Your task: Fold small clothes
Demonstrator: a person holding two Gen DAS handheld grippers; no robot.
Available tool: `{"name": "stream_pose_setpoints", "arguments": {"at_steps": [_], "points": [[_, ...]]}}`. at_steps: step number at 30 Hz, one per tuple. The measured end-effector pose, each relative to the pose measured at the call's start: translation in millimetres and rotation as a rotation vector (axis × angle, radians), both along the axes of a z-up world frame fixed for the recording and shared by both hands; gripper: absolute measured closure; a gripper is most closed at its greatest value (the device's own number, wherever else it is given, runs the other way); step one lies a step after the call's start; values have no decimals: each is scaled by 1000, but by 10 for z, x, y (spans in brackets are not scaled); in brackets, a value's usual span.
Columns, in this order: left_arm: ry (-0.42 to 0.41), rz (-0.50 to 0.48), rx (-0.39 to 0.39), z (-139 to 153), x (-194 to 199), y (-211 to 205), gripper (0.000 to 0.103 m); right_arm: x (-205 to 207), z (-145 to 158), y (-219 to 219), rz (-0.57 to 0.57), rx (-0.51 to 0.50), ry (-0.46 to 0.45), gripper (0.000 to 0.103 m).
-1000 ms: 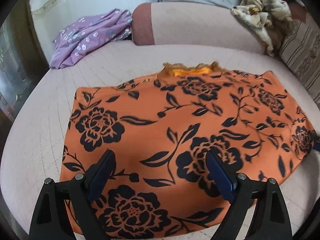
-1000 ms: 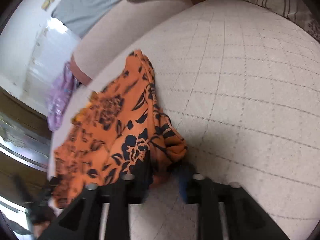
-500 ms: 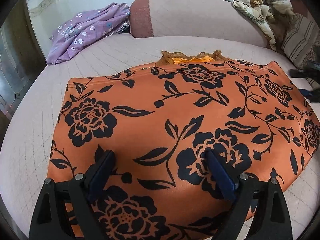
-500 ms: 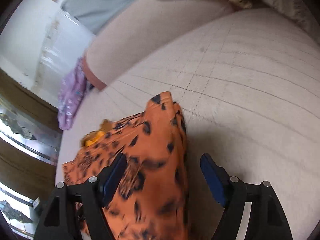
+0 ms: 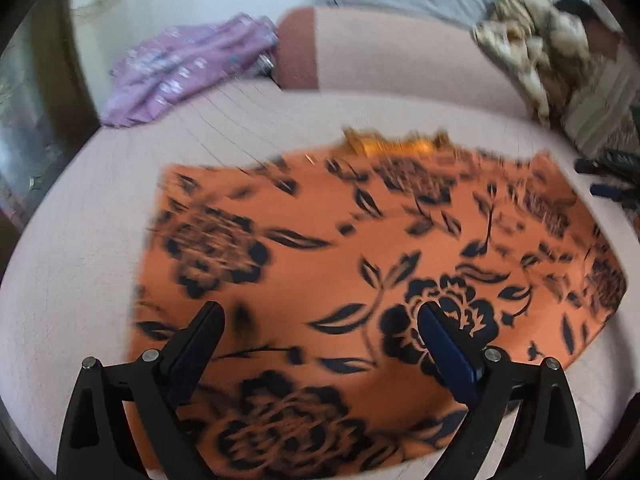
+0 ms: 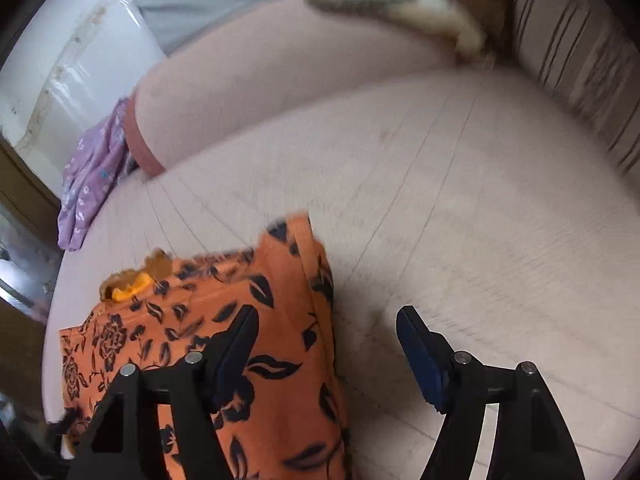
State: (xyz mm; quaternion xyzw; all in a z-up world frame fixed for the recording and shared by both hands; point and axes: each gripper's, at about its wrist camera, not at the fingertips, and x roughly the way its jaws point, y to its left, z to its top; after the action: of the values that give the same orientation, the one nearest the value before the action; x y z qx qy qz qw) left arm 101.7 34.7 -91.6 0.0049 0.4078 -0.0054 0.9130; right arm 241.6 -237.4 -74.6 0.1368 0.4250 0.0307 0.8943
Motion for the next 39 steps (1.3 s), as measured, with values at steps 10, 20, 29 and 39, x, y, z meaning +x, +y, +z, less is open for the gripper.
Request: {"name": "stream_pose_setpoints", "arguments": {"at_steps": [10,20,29,39], "points": [[66,55,31,-50,-284,406,8,-564,-475,404,150,231,121,19],[184,108,37,-128,765,1068,51,-728,-436,367,168,266,43,19],[166,228,38,-80,1356,1446,50,-701,-407,375,196,237,56,19],[6,110,-36,401,178,979,34,-112,-16,225,163,330,4,18]]}}
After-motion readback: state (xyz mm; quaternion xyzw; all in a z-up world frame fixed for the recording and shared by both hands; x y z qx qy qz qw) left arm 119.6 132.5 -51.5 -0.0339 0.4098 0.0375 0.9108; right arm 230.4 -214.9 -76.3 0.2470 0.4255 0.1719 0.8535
